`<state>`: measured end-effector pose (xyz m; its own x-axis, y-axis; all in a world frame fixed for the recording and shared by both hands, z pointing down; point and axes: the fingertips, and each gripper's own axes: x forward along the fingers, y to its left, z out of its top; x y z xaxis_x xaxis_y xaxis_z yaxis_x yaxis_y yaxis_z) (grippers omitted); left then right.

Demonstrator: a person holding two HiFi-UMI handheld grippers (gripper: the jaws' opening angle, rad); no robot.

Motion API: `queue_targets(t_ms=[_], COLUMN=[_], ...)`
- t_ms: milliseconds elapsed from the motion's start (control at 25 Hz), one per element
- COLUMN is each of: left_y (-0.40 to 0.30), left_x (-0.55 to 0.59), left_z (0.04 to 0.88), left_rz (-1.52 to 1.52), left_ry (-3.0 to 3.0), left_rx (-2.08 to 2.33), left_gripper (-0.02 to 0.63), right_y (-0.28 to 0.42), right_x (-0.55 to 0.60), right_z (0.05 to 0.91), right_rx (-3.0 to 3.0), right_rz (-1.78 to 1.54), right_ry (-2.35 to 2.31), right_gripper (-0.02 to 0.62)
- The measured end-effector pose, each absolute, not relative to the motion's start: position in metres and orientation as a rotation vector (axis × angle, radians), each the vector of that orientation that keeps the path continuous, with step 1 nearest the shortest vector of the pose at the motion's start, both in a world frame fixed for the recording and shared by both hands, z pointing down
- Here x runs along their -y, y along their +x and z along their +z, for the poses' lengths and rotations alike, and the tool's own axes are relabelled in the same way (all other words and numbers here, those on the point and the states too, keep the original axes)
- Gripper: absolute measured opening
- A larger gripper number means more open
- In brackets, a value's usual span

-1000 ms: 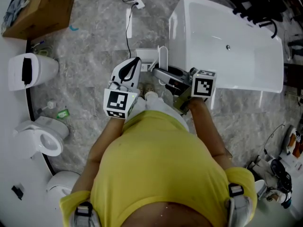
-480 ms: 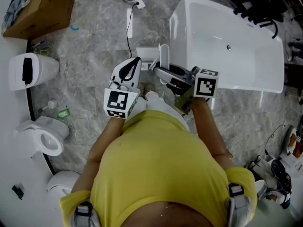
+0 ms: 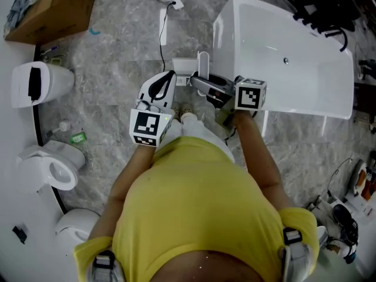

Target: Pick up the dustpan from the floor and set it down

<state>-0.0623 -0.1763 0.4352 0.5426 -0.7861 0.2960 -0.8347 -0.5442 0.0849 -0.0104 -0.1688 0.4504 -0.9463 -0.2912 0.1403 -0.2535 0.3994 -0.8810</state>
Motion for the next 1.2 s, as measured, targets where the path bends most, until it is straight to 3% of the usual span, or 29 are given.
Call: queue_targets(t_ms=[920, 1200], left_y=[-0.071, -0.071], left_x=[0.165, 0.164], left_z=[0.449, 0.452], left_rz=[0.371, 0.362], left_ry=[2.521, 2.525], left_rx=[1.37, 1.345], left_gripper=[0.002, 0.002], right_y=[-0.004, 0.008], right_x=[0.204, 0.212], right_z=[0.611, 0.621], right_rx=[-2.774, -2.849], right_rz=[-1.705, -1.705], right_ry=[-0.754, -1.001], right_gripper=[0.15, 0.209])
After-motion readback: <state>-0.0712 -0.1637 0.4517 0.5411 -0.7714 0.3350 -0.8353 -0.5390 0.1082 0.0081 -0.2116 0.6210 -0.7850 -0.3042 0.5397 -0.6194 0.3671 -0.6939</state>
